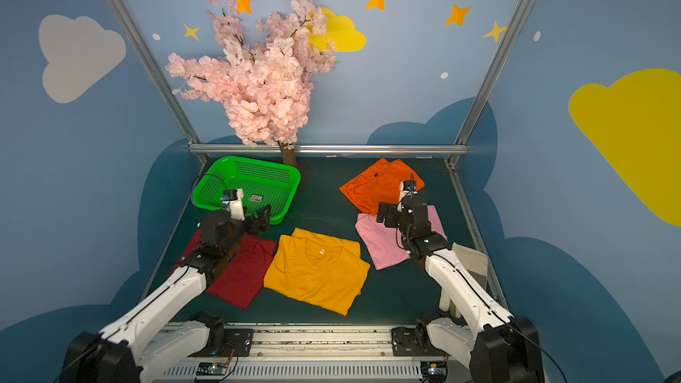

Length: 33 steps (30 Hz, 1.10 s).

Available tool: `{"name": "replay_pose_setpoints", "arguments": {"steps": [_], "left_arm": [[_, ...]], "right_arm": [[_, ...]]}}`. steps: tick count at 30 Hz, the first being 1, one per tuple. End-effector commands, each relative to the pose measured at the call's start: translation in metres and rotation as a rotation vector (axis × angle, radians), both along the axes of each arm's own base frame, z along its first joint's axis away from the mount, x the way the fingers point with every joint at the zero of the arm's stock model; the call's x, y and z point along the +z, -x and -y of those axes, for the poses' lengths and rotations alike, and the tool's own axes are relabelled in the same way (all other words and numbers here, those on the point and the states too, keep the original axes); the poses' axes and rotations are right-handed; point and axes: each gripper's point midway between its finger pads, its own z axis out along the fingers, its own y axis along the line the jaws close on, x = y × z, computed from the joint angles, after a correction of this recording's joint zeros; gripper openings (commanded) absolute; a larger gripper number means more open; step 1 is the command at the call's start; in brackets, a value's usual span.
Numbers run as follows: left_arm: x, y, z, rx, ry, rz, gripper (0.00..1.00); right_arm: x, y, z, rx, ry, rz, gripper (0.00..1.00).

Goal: Put the folded t-shirts into the basket
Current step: Move the bin to the center of the board.

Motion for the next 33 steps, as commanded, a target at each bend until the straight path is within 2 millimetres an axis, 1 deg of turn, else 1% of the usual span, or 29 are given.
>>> {"name": "replay_pose_setpoints", "arguments": {"steps": [1,3,6,9,11,14,17,20,21,23,25,28,31,33], "left_arm": [[-0.035,-0.011,0.036,-0.133,-0.080,-0.169,0.92],[-0.052,-0.025,0.042,-0.137,-0.121,-0.246,0.92],[-0.069,-0.043,0.049,-0.147,-0.166,-0.325,0.90],[-0.081,-0.051,0.062,-0.193,-0.151,-0.390,0.89],[-0.091,-0.052,0.073,-0.213,-0.127,-0.438,0.87],[-0.099,-0.047,0.100,-0.256,-0.088,-0.471,0.85],[-0.103,-0.044,0.137,-0.317,-0.053,-0.470,0.85],[-0.105,-0.050,0.170,-0.368,-0.047,-0.474,0.85],[-0.102,-0.053,0.179,-0.383,-0.047,-0.470,0.85],[-0.098,-0.059,0.191,-0.403,-0.054,-0.459,0.86],[-0.092,-0.065,0.194,-0.412,-0.077,-0.444,0.87],[-0.080,-0.067,0.188,-0.412,-0.127,-0.420,0.89],[-0.060,-0.051,0.180,-0.430,-0.138,-0.386,0.92],[-0.051,-0.037,0.171,-0.434,-0.138,-0.370,0.93]], "right_arm": [[-0.026,0.014,-0.025,0.110,0.024,-0.175,0.98],[-0.035,0.016,-0.035,0.152,0.041,-0.235,0.98],[-0.045,0.022,-0.047,0.209,0.037,-0.303,0.97],[-0.055,0.030,-0.053,0.243,0.037,-0.350,0.98],[-0.062,0.036,-0.053,0.252,0.042,-0.384,0.97],[-0.075,0.050,-0.056,0.273,0.034,-0.452,0.97],[-0.091,0.067,-0.057,0.276,0.026,-0.519,0.95],[-0.105,0.079,-0.056,0.265,0.031,-0.561,0.93],[-0.110,0.083,-0.057,0.258,0.026,-0.574,0.92],[-0.116,0.090,-0.062,0.258,0.013,-0.588,0.90],[-0.124,0.096,-0.067,0.256,0.009,-0.599,0.88],[-0.137,0.104,-0.074,0.252,0.027,-0.621,0.83],[-0.149,0.106,-0.089,0.268,0.040,-0.634,0.77],[-0.154,0.102,-0.095,0.262,0.052,-0.636,0.73]]}}
